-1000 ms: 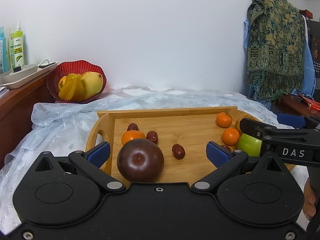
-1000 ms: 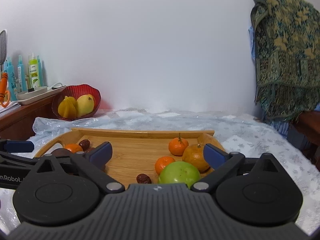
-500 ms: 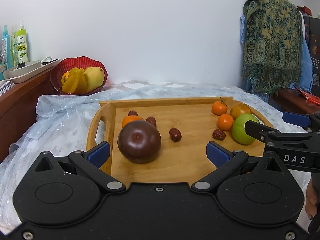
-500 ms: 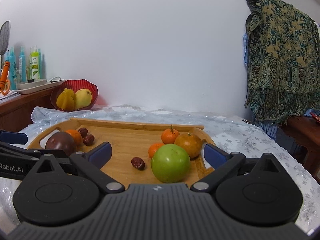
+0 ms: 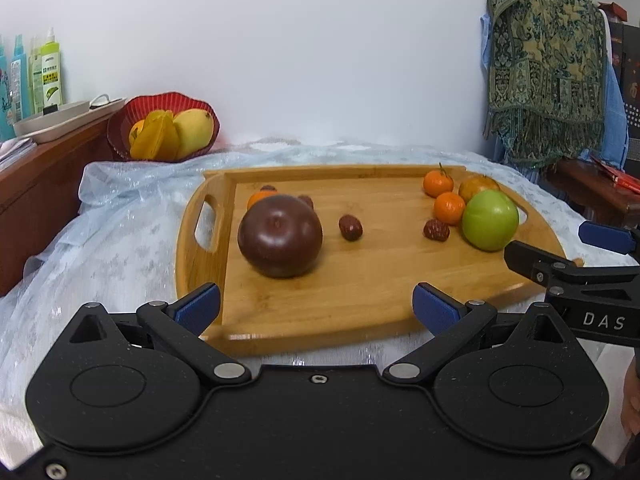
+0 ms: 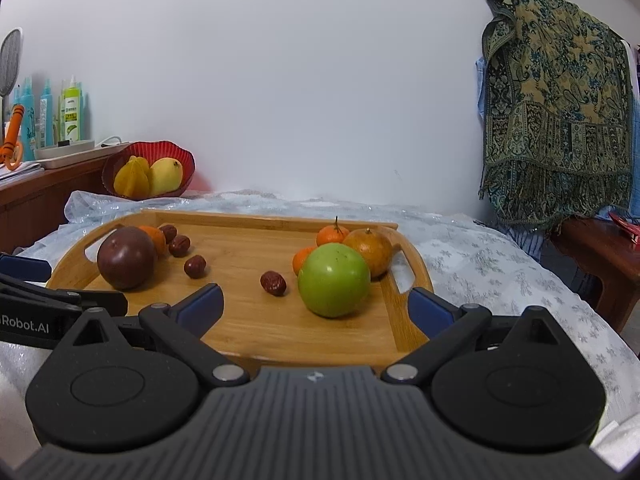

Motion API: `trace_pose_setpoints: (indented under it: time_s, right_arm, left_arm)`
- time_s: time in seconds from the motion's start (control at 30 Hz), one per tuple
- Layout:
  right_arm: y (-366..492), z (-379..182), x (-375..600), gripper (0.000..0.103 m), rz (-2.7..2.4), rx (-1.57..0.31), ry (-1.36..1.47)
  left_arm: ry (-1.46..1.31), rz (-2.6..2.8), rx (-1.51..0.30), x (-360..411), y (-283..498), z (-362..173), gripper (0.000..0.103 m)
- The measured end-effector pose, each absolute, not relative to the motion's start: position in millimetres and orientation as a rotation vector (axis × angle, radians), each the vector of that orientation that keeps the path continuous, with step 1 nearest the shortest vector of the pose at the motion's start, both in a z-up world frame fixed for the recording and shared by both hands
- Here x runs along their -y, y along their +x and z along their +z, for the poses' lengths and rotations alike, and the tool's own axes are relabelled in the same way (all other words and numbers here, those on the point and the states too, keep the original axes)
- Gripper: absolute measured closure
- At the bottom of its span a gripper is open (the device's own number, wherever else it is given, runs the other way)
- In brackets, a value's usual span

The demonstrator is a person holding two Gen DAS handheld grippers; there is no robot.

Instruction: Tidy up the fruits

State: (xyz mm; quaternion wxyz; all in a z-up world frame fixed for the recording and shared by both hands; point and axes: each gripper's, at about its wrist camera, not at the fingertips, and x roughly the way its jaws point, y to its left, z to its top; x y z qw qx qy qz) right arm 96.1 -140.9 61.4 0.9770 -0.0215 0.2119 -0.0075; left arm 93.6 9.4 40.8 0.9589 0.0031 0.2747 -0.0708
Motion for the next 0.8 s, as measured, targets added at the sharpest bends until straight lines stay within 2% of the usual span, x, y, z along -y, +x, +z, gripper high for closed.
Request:
trace_pose_setpoints:
  time_s: [0.5,0.8]
  right_arm:
    - [86.2,44.8,135.1,0.000,-0.022,-0.489,-0.039]
    - [89.6,37.8,133.1,0.000,-0.025,-0.520,-0.040]
  left_arm:
    - [0.015,-0.126,-0.612,-10.4,88.6,26.7,0.001]
    - [-0.069,-0.141,-0.701,-16.7,94.5,14.3,0.001]
